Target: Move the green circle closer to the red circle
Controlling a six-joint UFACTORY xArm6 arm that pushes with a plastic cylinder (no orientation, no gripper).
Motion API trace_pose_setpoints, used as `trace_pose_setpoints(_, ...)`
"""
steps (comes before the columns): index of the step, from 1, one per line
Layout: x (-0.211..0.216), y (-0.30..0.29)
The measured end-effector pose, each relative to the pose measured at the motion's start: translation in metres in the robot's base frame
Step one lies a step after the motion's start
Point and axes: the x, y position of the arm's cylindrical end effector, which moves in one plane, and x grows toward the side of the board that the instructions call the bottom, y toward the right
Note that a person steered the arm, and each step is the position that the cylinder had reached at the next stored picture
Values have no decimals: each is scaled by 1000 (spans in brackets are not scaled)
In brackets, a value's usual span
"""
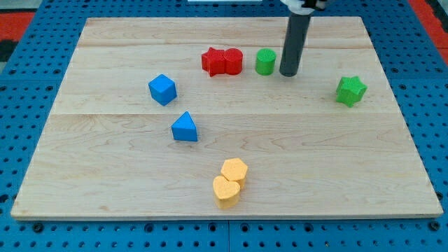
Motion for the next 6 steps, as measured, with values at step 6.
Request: trace_pose_setpoints(6, -13, -25)
